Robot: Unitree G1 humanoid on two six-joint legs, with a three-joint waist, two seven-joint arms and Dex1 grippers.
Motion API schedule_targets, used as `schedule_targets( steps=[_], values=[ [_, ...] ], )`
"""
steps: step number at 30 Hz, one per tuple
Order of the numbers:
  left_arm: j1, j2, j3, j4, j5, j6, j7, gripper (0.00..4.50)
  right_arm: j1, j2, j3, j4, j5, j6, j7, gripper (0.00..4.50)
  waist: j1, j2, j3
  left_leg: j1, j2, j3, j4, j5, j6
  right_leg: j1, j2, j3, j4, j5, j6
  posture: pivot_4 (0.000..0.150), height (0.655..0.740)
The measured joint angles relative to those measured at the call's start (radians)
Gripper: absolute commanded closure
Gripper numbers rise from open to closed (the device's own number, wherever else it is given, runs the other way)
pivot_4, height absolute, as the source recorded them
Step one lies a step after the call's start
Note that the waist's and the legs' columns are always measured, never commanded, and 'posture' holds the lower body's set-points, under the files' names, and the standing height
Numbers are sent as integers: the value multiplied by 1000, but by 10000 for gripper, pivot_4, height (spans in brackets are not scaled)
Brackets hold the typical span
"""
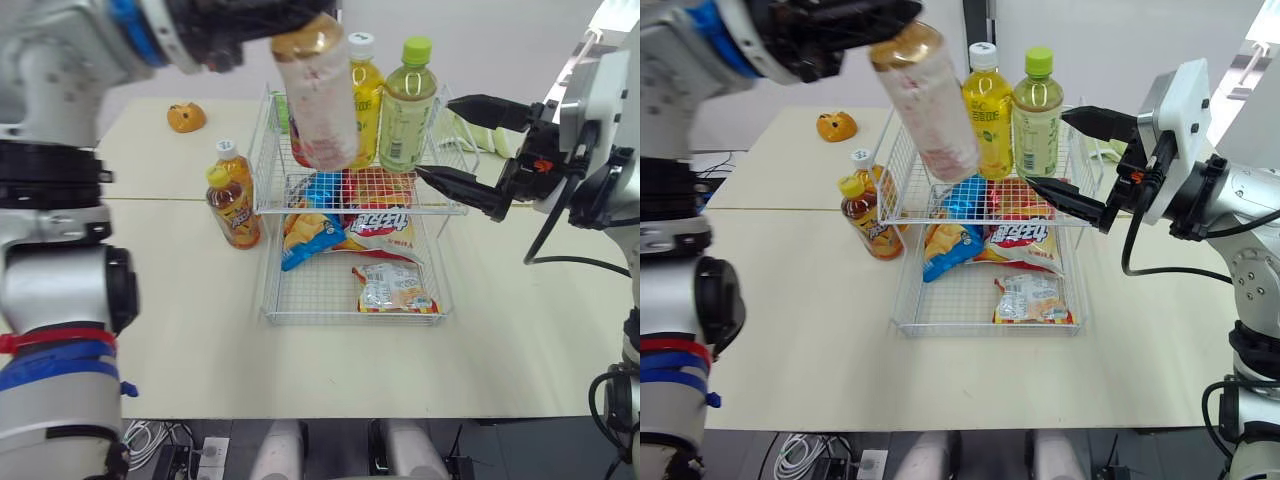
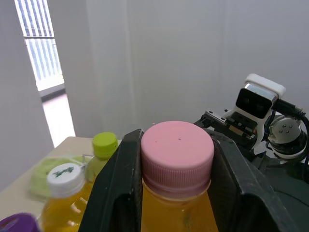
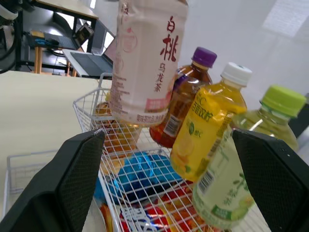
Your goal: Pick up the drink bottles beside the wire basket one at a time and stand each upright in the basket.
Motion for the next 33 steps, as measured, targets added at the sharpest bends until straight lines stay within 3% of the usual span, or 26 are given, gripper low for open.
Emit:
schedule_targets(
  steps=[10,33],
  values=[
    [-5,-216,-48,100,185,-228,-34,31434,191,-87,-149,-137,103,91,-52,0,2,3,2,-1,-1,0,1,0,0,-1,-1,0,0,0,1,1500,7400],
    [40,-329,-45,122,305,-297,8,31434,219,-123,-155,-159,201,94,-120,0,5,3,2,1,-1,-1,1,0,0,2,-1,0,0,0,1,1500,7400]
  ],
)
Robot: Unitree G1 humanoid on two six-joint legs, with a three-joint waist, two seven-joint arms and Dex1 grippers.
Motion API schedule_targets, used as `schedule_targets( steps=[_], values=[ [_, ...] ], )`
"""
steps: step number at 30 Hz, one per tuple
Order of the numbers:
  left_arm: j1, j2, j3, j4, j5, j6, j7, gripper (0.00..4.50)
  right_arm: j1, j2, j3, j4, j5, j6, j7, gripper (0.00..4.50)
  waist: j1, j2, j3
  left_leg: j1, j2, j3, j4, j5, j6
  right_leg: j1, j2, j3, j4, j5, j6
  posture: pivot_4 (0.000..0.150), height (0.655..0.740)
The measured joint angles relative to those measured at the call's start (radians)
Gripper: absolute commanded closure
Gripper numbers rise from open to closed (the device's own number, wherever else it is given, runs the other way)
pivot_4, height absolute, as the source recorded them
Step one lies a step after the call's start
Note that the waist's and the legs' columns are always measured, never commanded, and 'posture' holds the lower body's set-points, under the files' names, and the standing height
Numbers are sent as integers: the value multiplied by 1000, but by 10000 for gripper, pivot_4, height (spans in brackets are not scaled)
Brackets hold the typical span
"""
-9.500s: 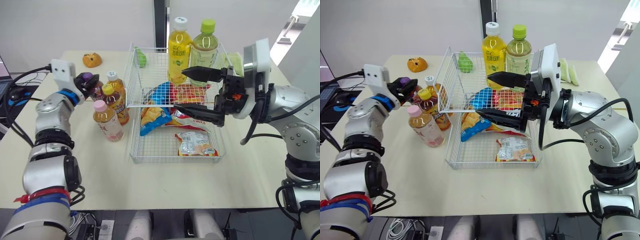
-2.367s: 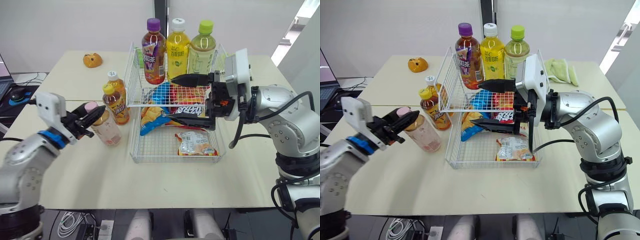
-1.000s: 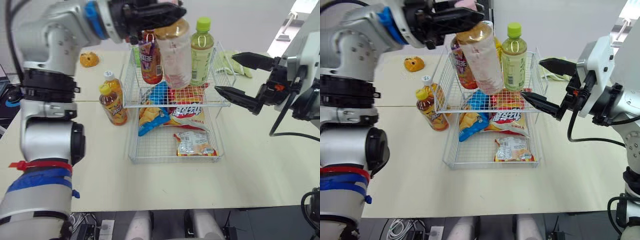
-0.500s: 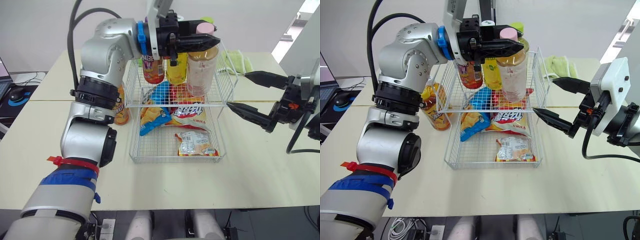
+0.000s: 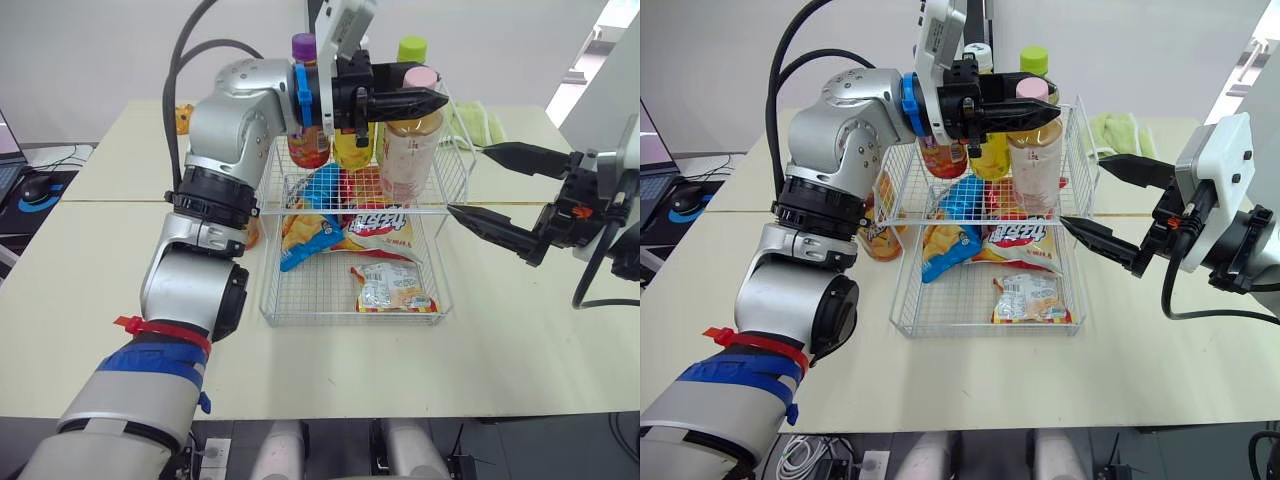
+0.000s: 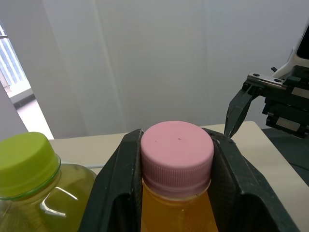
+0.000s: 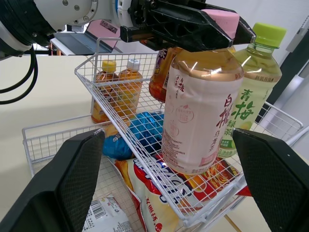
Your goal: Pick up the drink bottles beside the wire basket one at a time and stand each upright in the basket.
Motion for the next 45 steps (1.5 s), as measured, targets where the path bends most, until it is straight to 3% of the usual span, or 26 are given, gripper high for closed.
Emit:
schedule_targets(
  steps=[1,9,21,27,37,45],
  values=[
    [0,0,0,-1,0,0,0,24183,0,-3,2,0,0,0,0,0,0,0,0,0,0,0,0,0,0,0,0,0,0,0,0,1500,7400],
    [4,0,9,-15,-3,26,-1,589,-25,-5,34,4,-1,-2,-3,0,0,0,0,0,0,0,0,0,0,0,0,0,0,0,0,1500,7400],
    [-1,30,157,-109,-116,101,44,589,-82,-4,94,60,-4,-33,22,0,-2,0,0,1,0,0,0,0,0,0,0,0,0,0,0,1500,7400],
    [34,150,248,-297,-199,235,141,589,-150,27,136,92,29,-37,46,0,-6,1,0,2,1,0,0,0,0,0,0,0,0,0,0,1500,7400],
    [396,344,431,-581,-243,360,387,589,-256,64,215,105,187,26,101,0,-1,2,-1,2,2,-1,0,0,0,1,-1,0,0,0,0,1500,7400],
    [748,414,625,-766,-266,363,517,589,-286,152,332,144,90,-25,138,0,-1,2,-1,2,2,-1,0,0,0,1,-1,0,1,0,0,1500,7400]
  ],
)
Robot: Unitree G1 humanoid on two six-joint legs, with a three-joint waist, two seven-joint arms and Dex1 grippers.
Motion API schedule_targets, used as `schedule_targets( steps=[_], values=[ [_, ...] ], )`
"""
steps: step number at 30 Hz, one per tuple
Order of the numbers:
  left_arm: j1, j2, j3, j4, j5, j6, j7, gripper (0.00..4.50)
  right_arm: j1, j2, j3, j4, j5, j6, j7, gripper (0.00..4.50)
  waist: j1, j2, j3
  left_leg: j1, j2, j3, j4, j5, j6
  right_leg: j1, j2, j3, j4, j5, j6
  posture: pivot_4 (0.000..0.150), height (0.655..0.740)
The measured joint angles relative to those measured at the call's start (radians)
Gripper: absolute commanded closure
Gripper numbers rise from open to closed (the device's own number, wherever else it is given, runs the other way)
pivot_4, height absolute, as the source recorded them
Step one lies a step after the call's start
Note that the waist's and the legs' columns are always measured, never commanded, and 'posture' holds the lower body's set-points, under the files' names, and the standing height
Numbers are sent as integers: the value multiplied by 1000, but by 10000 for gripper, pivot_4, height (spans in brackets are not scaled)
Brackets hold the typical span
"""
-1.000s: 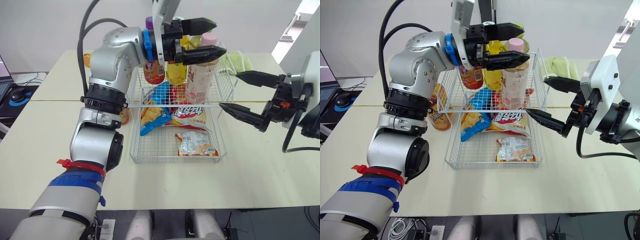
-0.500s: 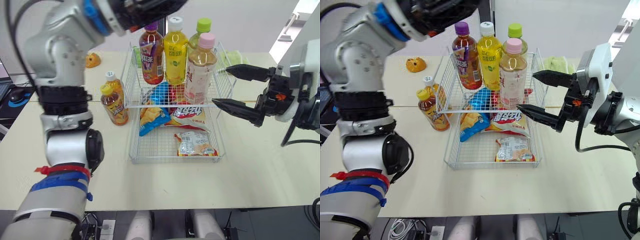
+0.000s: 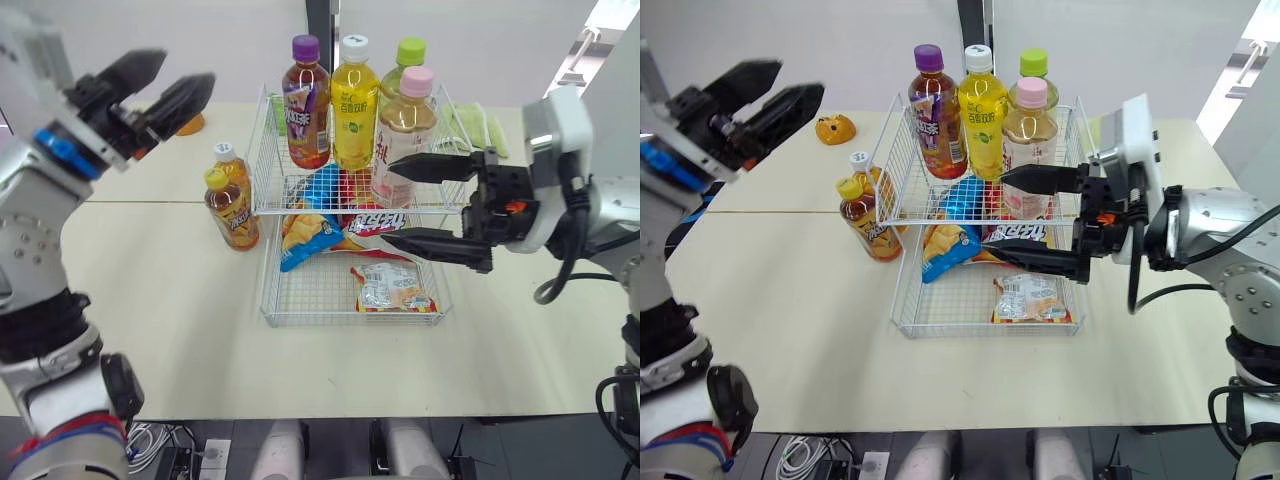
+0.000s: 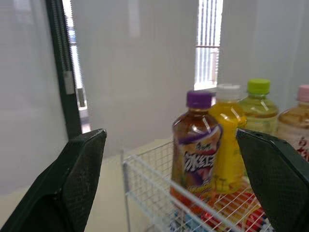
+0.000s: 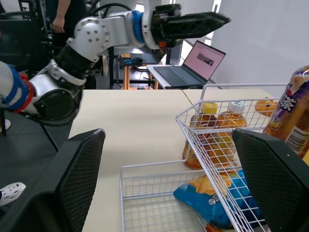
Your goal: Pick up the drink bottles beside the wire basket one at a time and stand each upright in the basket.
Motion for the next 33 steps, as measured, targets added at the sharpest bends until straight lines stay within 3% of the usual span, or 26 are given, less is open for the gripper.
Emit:
schedule_targets(
  steps=[9,12,14,24,33],
  values=[
    [388,-23,198,-18,31,-149,7,589,-13,50,32,17,-58,-27,8,0,12,-1,-2,1,1,0,0,0,0,1,-2,0,-1,0,0,1500,7400],
    [588,-182,196,-48,51,-211,35,589,-13,52,38,19,-82,-34,21,0,9,-1,-3,1,2,1,-1,0,0,1,-3,1,-2,1,2,1500,7400],
    [644,-229,167,-53,54,-226,53,589,-13,53,38,19,-92,-36,22,0,9,-3,-4,0,2,0,0,0,0,1,-2,0,-2,1,1,1500,7400],
    [672,-231,125,-163,31,-264,124,589,-13,53,38,19,-93,-36,36,0,23,-3,-5,1,1,0,0,0,0,1,-1,0,-2,1,0,1500,7400],
    [460,-151,-61,-159,54,-223,191,589,-11,56,36,18,-100,-48,40,0,27,-3,-5,1,-1,1,0,0,0,1,-1,0,-2,1,0,1500,7400]
  ],
)
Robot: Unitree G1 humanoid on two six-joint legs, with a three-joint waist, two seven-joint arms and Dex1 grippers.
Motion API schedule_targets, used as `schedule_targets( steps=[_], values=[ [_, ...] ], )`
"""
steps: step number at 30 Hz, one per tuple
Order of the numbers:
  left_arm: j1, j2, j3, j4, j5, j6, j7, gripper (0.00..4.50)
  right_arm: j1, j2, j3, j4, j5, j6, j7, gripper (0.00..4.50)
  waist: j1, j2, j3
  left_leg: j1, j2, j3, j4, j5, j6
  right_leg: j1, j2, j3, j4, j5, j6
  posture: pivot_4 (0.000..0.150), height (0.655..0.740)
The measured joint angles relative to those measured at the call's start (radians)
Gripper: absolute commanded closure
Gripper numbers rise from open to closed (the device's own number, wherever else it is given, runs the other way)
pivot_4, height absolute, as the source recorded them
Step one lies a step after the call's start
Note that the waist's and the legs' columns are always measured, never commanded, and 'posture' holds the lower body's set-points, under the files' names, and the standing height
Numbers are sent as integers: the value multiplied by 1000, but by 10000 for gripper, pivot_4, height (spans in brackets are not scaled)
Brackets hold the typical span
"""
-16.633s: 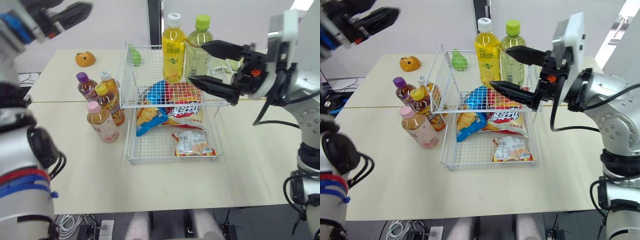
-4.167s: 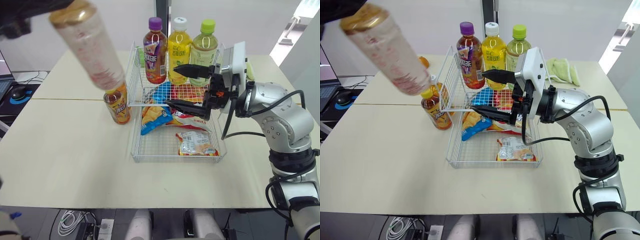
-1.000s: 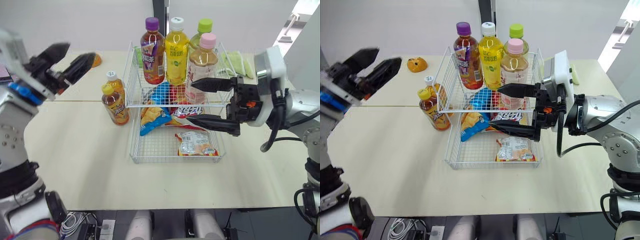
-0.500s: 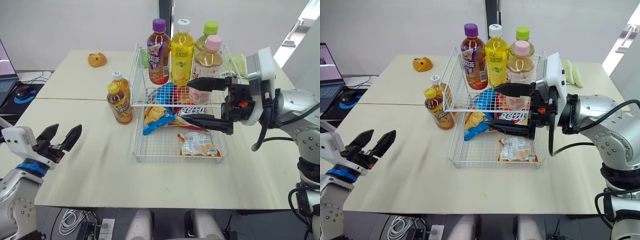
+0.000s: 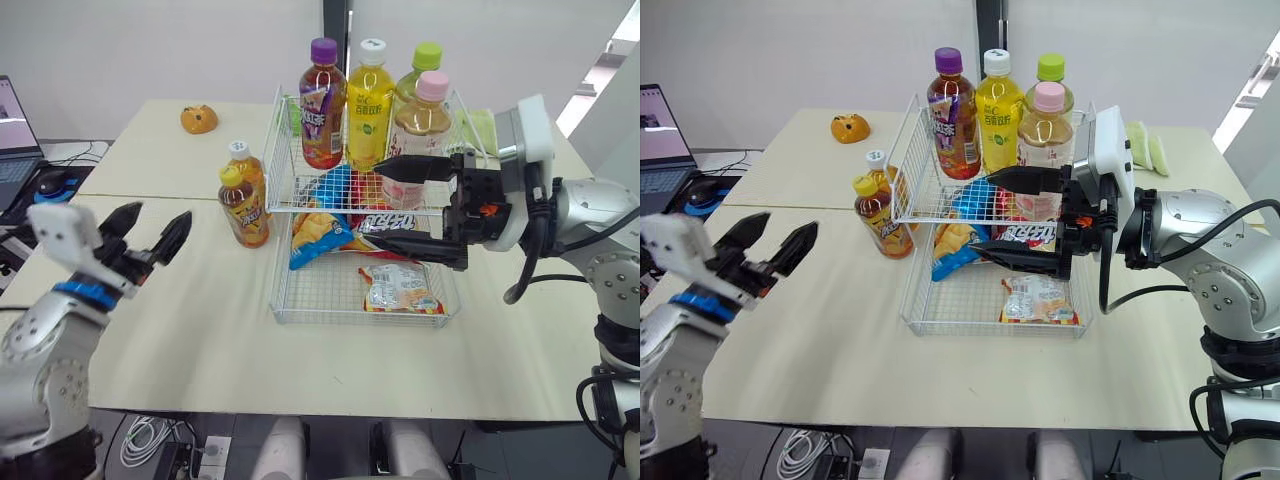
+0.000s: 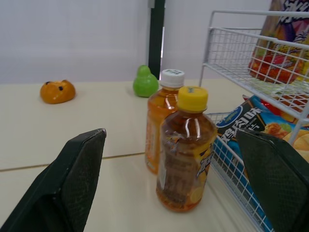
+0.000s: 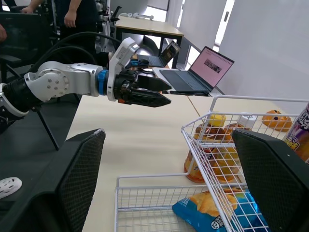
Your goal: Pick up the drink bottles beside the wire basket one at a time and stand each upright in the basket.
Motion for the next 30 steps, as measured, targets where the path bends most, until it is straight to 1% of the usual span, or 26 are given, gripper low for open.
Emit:
schedule_targets(
  steps=[3,8,16,22,30],
  values=[
    [-65,0,-71,42,33,1,12,589,2,1,-1,-1,-2,-1,-1,0,-2,0,0,0,0,0,0,0,0,0,1,0,0,0,0,1500,7400],
    [-172,-2,-147,149,103,-13,31,589,9,0,-3,-6,-5,-1,-12,0,-5,0,0,0,0,0,0,0,0,0,2,0,0,0,0,1500,7400],
    [-263,-21,-204,314,179,-78,35,589,13,0,-3,-16,-24,-1,-23,0,-4,0,0,0,0,0,0,0,0,0,1,0,0,0,0,1500,7400],
    [-324,-46,-224,373,202,-132,33,589,13,0,-3,-26,-31,-1,-32,0,-4,0,0,0,0,0,0,0,0,-1,1,0,0,0,0,1500,7400],
    [-366,-46,-245,464,238,-165,18,589,13,0,-3,-29,-31,-1,-40,0,-4,0,0,0,0,-1,0,0,0,-1,1,-1,0,0,0,1500,7400]
  ],
)
